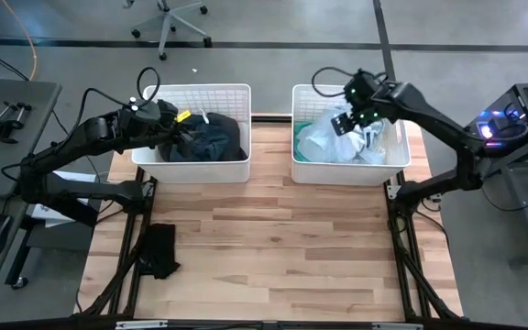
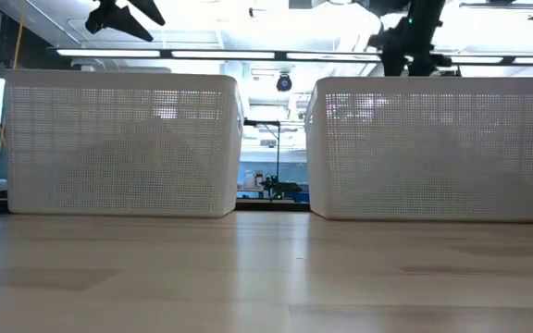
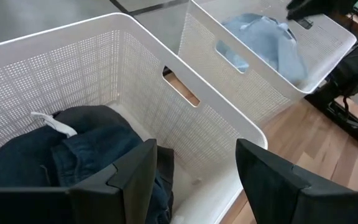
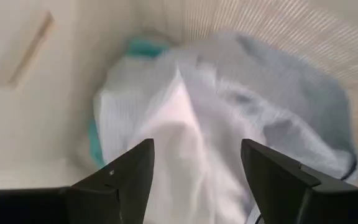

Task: Sort clothes
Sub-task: Put the blue patient gown into the right white bin, then put the black shorts into the left white bin

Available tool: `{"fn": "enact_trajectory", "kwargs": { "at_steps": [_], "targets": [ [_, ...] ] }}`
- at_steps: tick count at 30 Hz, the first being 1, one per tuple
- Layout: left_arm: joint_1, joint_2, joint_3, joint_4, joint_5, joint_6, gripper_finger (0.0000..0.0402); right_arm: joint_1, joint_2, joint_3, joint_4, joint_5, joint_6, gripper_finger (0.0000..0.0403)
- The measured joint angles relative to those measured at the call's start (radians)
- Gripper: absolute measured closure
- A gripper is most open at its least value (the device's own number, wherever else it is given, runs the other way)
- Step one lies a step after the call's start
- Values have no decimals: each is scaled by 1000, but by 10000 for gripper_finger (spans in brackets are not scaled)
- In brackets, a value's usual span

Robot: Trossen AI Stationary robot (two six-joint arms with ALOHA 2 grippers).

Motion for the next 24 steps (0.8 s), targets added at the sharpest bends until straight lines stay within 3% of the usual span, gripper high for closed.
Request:
{"fn": "enact_trajectory", "kwargs": {
  "at_steps": [7,10,15,18,24],
  "targets": [
    [0,0,0,0,34,-2,195,69,-18,9,70,125,-19,172],
    [0,0,0,0,44,-2,195,112,-17,-79,157,191,1,172],
    [0,0,0,0,61,-22,195,181,-16,-282,340,191,62,173],
    [0,0,0,0,62,-28,195,222,-28,-326,389,215,131,178],
    [-17,0,0,0,61,-45,195,333,-134,-277,449,421,206,197]
  ]
}}
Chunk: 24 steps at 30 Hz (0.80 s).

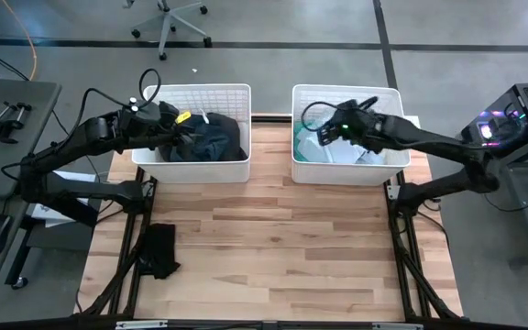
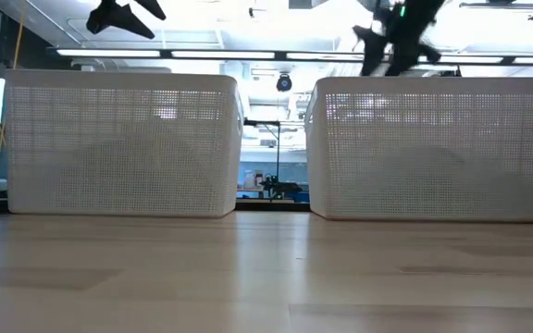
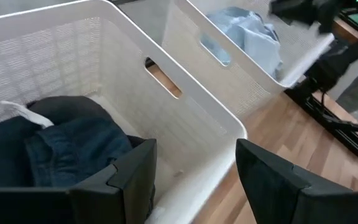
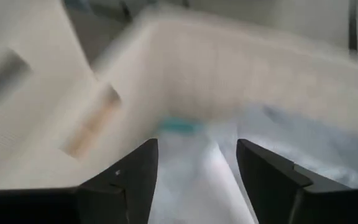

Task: Sort clothes
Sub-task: Put the black shorts into the left white bin

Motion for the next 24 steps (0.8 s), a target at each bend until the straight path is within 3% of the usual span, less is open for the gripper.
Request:
{"fn": "enact_trajectory", "kwargs": {
  "at_steps": [3,9,14,18,24],
  "targets": [
    [-41,4,0,0,-5,-19,197,57,-69,24,96,42,-54,198],
    [-168,37,0,-21,-8,-36,217,164,-178,26,303,-36,-257,198],
    [-275,125,-1,-211,-10,-49,236,211,-209,26,391,-35,-329,198],
    [-331,206,-64,-313,5,-287,240,213,-201,25,390,-35,-325,198],
    [-397,310,-196,-311,228,-586,240,234,-171,22,346,-39,-284,198]
  ]
}}
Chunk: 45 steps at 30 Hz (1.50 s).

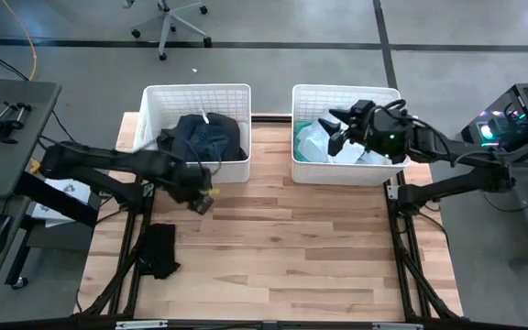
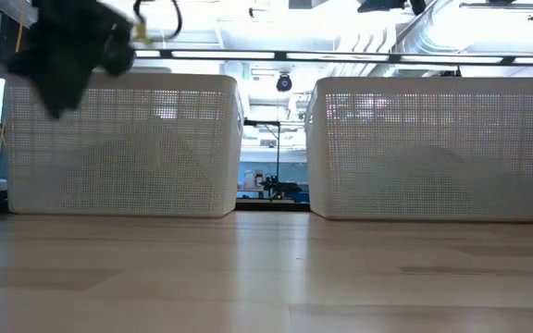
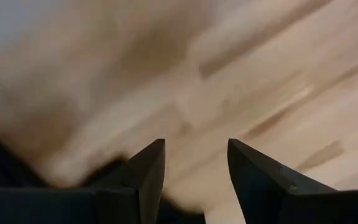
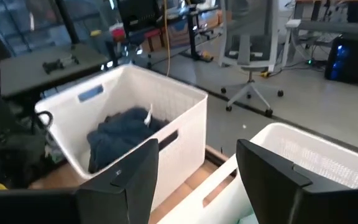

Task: Sort clothes
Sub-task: Put the black shorts into the left white bin

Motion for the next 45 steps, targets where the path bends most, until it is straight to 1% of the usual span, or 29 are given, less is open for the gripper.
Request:
{"fn": "enact_trajectory", "kwargs": {
  "at_steps": [2,7,12,14,18,22,24,26,28,31,33,34,36,38,40,41,45],
  "targets": [
    [-37,28,-40,1,56,-47,240,10,13,0,-14,-2,-7,198],
    [-168,77,-134,3,112,-195,240,13,44,0,-17,-2,-22,198],
    [-310,104,-217,54,256,-348,240,12,63,-1,-17,-2,-26,198],
    [-364,108,-248,89,288,-405,240,12,66,-1,-17,-2,-29,198],
    [-448,110,-316,192,294,-503,240,12,66,-1,-17,-2,-34,198],
    [-499,111,-408,329,259,-603,244,12,66,-1,-17,-1,-34,198],
    [-514,110,-452,403,243,-654,253,12,66,-1,-17,-2,-34,198],
    [-520,104,-482,451,229,-687,269,12,66,-1,-17,-2,-34,198],
    [-524,105,-490,469,192,-700,297,12,66,-1,-17,-2,-34,198],
    [-517,101,-491,492,111,-701,363,12,66,-1,-17,-3,-34,198],
    [-507,95,-489,519,44,-697,389,12,66,-1,-16,-3,-34,198],
    [-501,87,-488,538,-3,-681,389,12,66,-1,-16,-2,-34,198],
    [-488,62,-472,585,-110,-599,389,11,66,-1,-16,-3,-34,198],
    [-485,29,-442,610,-182,-465,396,9,66,-1,-16,-3,-34,198],
    [-485,-24,-379,683,-239,-327,397,9,66,-1,-13,-3,-34,198],
    [-481,-50,-346,699,-275,-282,397,9,66,-1,-11,-2,-34,198],
    [-431,-146,-240,671,-446,-143,399,9,66,-1,-1,2,-26,198]
  ]
}}
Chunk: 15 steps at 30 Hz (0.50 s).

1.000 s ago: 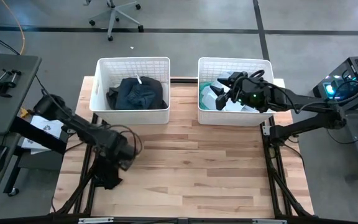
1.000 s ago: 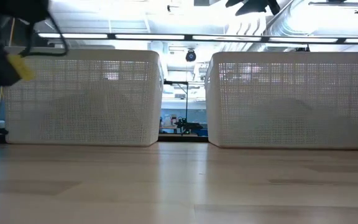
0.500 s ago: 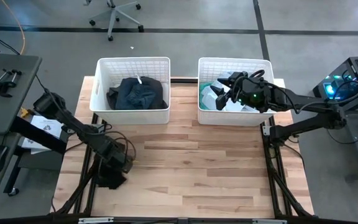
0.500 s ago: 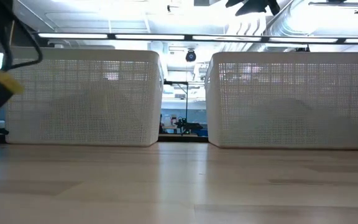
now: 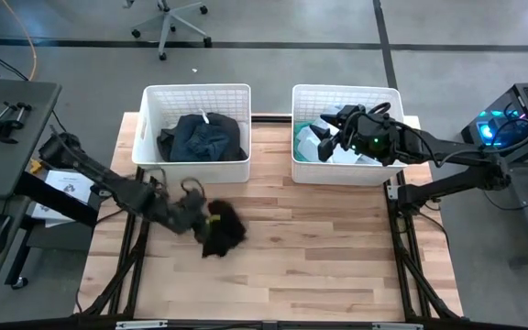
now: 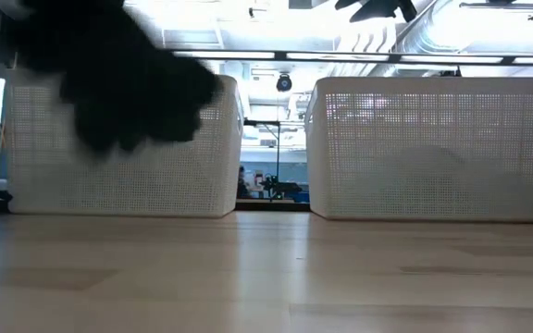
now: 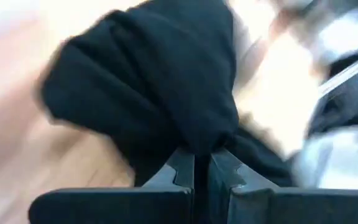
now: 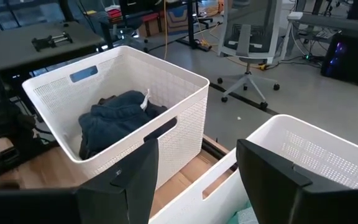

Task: Sort clothes
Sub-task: Put the black shorts into the left white bin

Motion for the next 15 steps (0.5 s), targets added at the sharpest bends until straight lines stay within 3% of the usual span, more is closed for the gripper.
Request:
{"fn": "enact_trajectory", "kwargs": {
  "at_steps": [6,11,13,15],
  "targets": [
    [136,-128,179,134,-193,389,401,0,0,0,32,0,49,198],
    [273,-165,333,104,-520,714,401,1,0,0,114,-41,95,198],
    [385,-165,373,55,-521,791,401,7,0,0,136,-79,97,198],
    [525,-161,396,-13,-442,814,401,18,0,0,142,-94,98,198]
  ]
}}
